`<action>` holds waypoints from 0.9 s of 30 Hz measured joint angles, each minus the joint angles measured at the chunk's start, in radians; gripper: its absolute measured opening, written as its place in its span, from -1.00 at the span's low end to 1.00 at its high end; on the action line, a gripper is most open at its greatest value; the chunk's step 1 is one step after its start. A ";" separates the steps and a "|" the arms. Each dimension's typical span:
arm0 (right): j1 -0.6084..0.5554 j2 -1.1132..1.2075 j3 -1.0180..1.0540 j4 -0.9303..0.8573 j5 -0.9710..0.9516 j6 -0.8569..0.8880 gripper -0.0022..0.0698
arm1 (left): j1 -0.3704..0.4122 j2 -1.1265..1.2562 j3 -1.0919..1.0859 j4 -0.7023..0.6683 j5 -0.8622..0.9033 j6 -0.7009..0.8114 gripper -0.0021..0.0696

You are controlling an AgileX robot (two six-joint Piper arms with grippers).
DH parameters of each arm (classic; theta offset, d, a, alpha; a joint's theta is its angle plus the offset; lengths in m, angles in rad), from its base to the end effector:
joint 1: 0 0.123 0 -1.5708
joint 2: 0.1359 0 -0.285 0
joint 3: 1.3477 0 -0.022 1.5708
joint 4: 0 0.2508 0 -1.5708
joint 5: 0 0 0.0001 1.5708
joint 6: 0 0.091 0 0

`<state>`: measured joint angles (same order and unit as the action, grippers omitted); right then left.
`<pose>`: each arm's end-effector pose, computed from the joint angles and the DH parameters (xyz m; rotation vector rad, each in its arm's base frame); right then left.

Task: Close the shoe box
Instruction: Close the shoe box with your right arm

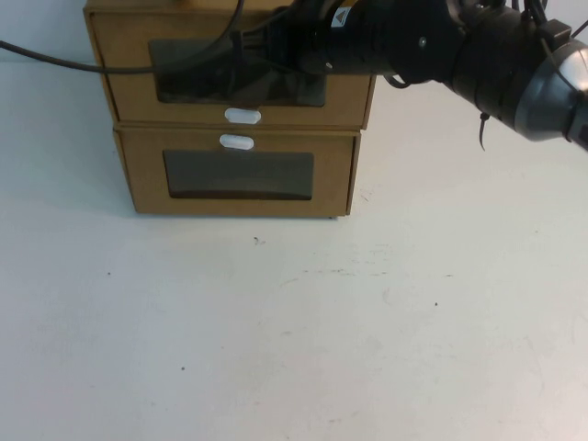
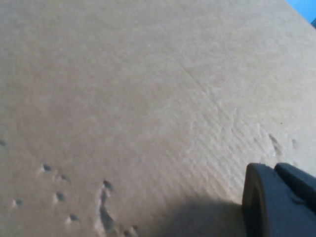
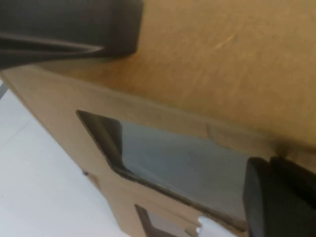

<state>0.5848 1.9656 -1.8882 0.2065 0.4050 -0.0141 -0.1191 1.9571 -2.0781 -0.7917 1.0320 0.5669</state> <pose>0.3951 0.2704 0.3589 -0.4594 1.9487 0.5746 0.4302 -0.1075 0.3993 0.5763 2.0883 -0.7447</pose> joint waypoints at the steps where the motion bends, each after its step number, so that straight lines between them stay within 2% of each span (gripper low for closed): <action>1: -0.004 0.004 -0.007 0.004 0.002 0.000 -0.97 | 0.000 0.000 0.000 -0.002 0.000 0.000 -0.95; 7: -0.010 0.008 -0.016 0.025 0.042 0.000 -0.97 | 0.000 0.000 0.000 -0.025 0.002 0.000 -0.95; 18: -0.013 -0.172 -0.018 0.131 0.361 -0.105 -0.97 | 0.000 -0.123 -0.092 0.032 0.029 0.047 -0.95; 23: -0.013 -0.295 -0.019 0.074 0.525 -0.100 -0.97 | 0.000 -0.214 -0.075 0.148 0.049 0.031 -0.95; 27: -0.013 -0.425 0.039 -0.014 0.616 -0.050 -0.97 | 0.011 -0.326 0.035 0.200 0.008 0.020 -0.95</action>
<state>0.5721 1.5408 -1.8491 0.1926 1.0206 -0.0639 -0.1077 1.6310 -2.0432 -0.5912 1.0397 0.5867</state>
